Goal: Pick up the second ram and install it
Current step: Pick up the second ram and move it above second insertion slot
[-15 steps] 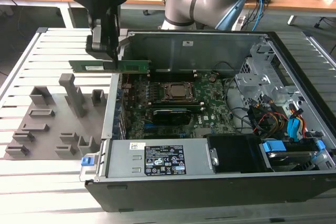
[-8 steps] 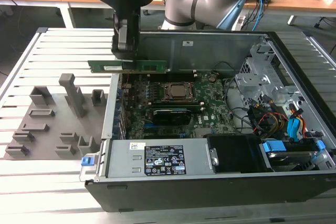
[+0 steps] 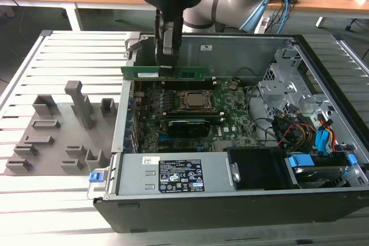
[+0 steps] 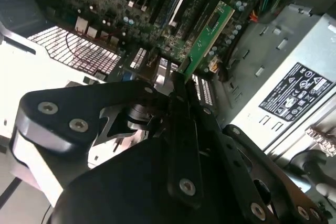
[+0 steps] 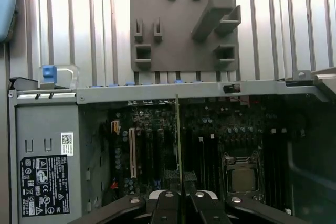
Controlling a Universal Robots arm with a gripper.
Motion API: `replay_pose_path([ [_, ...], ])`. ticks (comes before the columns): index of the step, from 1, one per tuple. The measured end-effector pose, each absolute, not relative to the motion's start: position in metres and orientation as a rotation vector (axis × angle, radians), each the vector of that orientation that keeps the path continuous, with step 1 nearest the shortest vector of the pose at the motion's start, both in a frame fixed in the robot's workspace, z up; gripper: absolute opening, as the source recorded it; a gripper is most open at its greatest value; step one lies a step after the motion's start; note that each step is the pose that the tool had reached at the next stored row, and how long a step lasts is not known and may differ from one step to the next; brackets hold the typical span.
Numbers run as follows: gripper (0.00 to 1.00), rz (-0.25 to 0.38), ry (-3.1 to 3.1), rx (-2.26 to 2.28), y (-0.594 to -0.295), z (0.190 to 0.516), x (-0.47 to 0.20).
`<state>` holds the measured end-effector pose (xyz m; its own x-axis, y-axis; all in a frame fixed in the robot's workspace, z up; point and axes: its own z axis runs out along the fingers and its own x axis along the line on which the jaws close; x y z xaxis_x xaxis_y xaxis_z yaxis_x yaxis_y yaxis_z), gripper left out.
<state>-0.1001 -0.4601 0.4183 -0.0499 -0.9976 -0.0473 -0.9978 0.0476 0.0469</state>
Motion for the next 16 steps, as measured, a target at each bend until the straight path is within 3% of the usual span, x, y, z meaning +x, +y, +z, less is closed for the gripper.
replay_pose_path([
  [16, 0.14, 0.109, 2.279, -2.153, -0.46, 0.418, -0.033],
])
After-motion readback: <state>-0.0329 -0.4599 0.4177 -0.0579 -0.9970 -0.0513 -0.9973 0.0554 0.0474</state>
